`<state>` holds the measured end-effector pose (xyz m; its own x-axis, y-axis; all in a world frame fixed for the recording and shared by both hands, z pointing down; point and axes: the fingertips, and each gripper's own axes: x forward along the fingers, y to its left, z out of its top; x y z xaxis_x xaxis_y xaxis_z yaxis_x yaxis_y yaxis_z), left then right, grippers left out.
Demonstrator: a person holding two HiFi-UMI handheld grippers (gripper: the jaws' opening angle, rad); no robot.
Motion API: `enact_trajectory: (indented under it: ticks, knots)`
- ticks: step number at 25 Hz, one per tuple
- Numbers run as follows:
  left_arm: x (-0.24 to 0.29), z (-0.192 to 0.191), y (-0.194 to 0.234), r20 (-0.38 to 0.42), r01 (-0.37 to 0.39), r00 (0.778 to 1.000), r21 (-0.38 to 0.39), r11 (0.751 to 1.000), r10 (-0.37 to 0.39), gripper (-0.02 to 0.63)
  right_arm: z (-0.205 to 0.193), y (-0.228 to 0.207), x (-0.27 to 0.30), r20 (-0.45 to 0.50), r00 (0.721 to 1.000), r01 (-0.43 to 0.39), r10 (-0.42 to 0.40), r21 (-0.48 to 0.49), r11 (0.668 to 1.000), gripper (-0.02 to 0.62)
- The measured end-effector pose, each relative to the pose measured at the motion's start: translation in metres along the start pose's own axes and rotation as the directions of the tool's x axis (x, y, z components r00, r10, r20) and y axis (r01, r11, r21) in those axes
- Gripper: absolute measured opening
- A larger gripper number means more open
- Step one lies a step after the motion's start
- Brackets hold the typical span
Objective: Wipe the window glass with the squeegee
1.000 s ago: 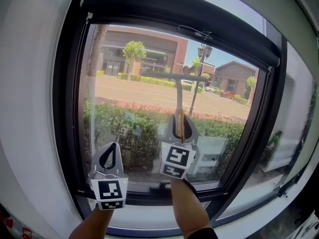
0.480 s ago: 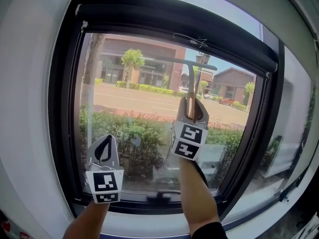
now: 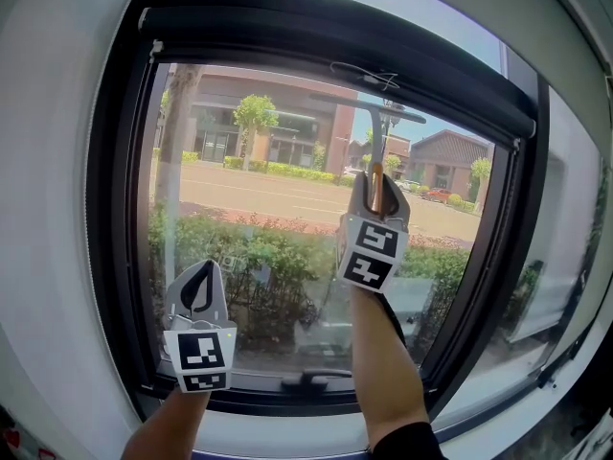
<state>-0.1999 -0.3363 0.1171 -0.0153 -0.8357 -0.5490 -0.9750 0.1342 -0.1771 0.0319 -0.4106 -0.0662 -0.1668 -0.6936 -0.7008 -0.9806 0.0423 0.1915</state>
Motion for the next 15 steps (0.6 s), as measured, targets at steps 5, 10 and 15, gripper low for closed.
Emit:
enact_trajectory:
  ticks: [5,10,15]
  knots:
    - [-0.003,-0.004,-0.008,-0.01,0.019,1.0,-0.005,1.0,-0.019,0.015,-0.006,-0.001,-0.008,-0.012,1.0,0.001,-0.001,-0.018,1.0,0.117]
    - [-0.015,-0.016,-0.022,-0.028,0.042,0.999,-0.024,0.999,-0.043,0.015,-0.031,-0.006,-0.036,-0.035,0.999,0.006,-0.009,-0.064,0.998,0.117]
    - [-0.029,-0.034,-0.035,-0.065,0.059,0.996,-0.05,0.997,-0.062,0.015,-0.06,-0.005,-0.071,-0.081,0.997,-0.007,0.001,-0.076,0.997,0.117]
